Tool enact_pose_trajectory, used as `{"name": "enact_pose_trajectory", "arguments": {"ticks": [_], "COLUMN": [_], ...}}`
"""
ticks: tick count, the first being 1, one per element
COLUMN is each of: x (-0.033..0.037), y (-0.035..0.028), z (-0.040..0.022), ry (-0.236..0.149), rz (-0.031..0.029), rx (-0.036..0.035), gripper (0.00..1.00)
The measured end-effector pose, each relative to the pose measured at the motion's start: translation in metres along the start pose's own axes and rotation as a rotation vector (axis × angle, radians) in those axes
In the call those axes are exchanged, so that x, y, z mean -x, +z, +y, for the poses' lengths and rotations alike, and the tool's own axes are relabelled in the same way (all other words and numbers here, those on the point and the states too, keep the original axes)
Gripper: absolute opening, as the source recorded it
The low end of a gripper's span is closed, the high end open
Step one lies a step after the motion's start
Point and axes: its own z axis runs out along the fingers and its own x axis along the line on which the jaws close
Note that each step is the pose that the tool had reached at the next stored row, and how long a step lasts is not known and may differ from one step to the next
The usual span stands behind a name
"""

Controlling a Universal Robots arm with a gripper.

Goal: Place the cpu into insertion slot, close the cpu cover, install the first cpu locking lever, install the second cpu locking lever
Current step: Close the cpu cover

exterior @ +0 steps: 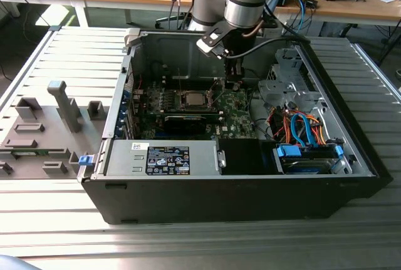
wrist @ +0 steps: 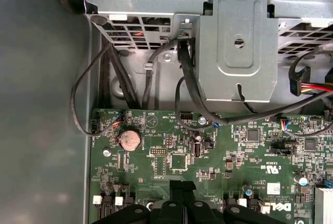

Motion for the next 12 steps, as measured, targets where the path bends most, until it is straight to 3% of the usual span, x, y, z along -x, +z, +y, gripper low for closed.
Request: {"name": "enact_pose_trajectory", "arguments": {"ticks": [12], "x": [-0.0002], "y": [0.0002], "z": [-0.0072], "ry": [0.000], "rz": [0.0016], "rx": [0.0000], "gripper": [0.11]}}
